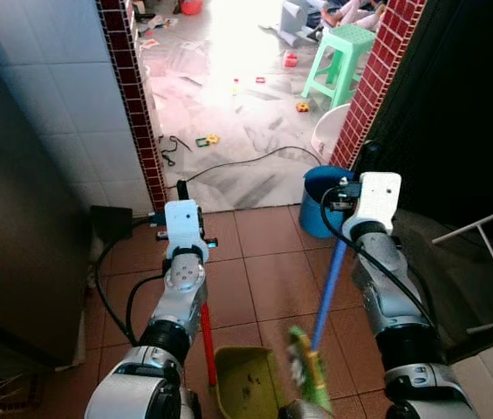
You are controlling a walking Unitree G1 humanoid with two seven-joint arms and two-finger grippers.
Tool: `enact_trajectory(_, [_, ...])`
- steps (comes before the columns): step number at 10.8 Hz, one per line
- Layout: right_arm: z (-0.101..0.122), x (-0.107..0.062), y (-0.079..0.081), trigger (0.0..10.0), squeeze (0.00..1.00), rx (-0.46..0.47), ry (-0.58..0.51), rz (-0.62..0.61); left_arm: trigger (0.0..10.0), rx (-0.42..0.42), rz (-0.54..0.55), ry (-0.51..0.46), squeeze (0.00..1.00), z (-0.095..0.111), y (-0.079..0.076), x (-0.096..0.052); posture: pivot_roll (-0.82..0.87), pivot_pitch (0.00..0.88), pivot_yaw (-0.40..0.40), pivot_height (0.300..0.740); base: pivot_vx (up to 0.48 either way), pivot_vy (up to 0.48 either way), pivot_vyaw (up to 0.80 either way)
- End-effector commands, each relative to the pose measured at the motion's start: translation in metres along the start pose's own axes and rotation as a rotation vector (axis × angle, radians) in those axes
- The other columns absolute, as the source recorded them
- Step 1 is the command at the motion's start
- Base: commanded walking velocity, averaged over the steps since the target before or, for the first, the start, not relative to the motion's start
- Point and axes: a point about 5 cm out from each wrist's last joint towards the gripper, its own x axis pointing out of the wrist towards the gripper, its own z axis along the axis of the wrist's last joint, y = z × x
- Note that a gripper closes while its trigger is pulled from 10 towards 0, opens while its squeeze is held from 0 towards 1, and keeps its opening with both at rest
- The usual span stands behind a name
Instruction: Sweep floor
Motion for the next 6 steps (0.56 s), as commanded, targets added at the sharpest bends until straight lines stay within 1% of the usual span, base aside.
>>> enact_trajectory(1, [0.005,0.005,0.001,10.0,0.0,0.055,0.007,0.002,10.0,0.027,-0.004,-0.056,0.0,0.012,-0.004,0.004,-0.1,0.022,-0.016,0.74,0.0,0.0,0.0])
enact_trajectory(4, [0.006,0.01,0.013,10.0,0.0,0.186,0.055,0.019,10.0,0.13,0.044,-0.142,0.0,0.016,0.0,0.005,-0.1,0.02,-0.02,0.74,0.0,0.0,0.0])
enact_trajectory(5, [0.008,0.012,0.016,10.0,0.0,0.258,0.066,0.021,10.0,0.133,0.037,-0.17,0.0,0.018,0.0,0.005,-0.1,0.021,-0.021,0.74,0.0,0.0,0.0])
enact_trajectory(6, [0.019,0.014,0.021,10.0,0.0,0.332,0.026,0.063,10.0,0.13,0.036,-0.164,0.0,0.016,-0.001,0.005,-0.1,0.021,-0.023,0.74,0.0,0.0,0.0])
